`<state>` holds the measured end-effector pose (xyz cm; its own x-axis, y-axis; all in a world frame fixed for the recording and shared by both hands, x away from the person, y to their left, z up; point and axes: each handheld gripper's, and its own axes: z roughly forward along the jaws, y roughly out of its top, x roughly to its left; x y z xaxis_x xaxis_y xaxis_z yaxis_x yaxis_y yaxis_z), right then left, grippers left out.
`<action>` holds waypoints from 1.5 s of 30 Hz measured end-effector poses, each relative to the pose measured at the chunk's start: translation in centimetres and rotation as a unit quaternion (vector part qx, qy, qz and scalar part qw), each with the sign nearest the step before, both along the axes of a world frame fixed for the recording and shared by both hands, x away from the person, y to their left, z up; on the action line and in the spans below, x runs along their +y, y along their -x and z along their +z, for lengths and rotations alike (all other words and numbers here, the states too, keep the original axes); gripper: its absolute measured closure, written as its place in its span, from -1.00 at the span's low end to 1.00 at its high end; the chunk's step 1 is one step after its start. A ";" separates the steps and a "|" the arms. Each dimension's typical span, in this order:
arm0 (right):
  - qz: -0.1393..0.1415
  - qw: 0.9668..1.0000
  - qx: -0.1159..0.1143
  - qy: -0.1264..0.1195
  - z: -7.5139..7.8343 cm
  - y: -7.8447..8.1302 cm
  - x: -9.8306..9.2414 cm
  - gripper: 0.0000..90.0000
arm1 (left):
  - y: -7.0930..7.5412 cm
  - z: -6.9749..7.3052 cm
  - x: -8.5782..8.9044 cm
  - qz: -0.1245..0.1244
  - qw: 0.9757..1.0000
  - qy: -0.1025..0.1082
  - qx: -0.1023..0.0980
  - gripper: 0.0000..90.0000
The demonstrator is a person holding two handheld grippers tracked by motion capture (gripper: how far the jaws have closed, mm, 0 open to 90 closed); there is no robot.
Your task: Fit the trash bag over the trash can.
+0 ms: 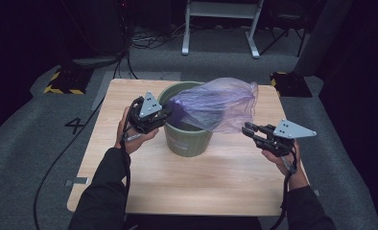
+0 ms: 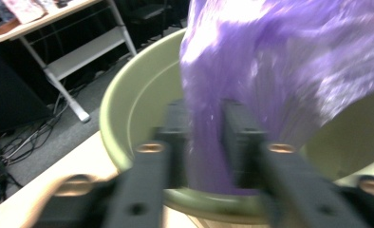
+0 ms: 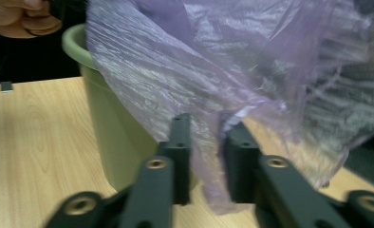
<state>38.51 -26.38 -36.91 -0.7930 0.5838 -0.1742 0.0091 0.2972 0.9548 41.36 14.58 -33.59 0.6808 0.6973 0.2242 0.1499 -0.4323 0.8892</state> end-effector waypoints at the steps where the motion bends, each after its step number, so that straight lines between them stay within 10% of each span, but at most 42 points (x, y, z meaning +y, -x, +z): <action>1: 0.003 1.000 -0.006 -0.001 0.1 0.2 0.1 0.84 | 0.2 0.1 0.1 -0.002 1.000 0.006 0.001 0.19; 7: 0.011 1.000 -0.026 0.004 0.9 1.3 0.7 0.99 | 2.2 1.1 0.0 -0.017 0.999 0.041 -0.010 -0.41; 18: 0.033 0.998 -0.044 0.030 1.6 2.6 2.7 1.00 | 5.0 1.6 -5.1 -0.108 0.993 0.037 -0.014 -0.45; 24: 0.040 0.998 -0.049 0.030 1.9 3.3 3.0 1.00 | 5.0 1.2 -8.4 -0.117 0.993 0.020 -0.013 -0.46; 35: 0.054 0.997 -0.044 0.035 1.5 4.2 3.6 0.93 | 4.1 0.4 -9.7 -0.105 0.994 -0.017 -0.014 0.87; 40: 0.059 0.997 -0.046 0.026 1.3 4.6 3.8 0.98 | 4.3 0.6 -8.5 -0.112 0.994 -0.001 -0.012 0.99; 45: 0.067 0.997 -0.042 0.027 1.1 4.7 4.5 1.00 | 4.9 0.5 -9.1 -0.123 0.992 0.001 -0.024 0.08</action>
<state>33.82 -21.86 -35.80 -0.8441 0.4625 -0.2712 -0.1130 0.3410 0.9332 36.48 5.49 -33.06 0.8193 0.5115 0.2592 -0.0023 -0.4491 0.8935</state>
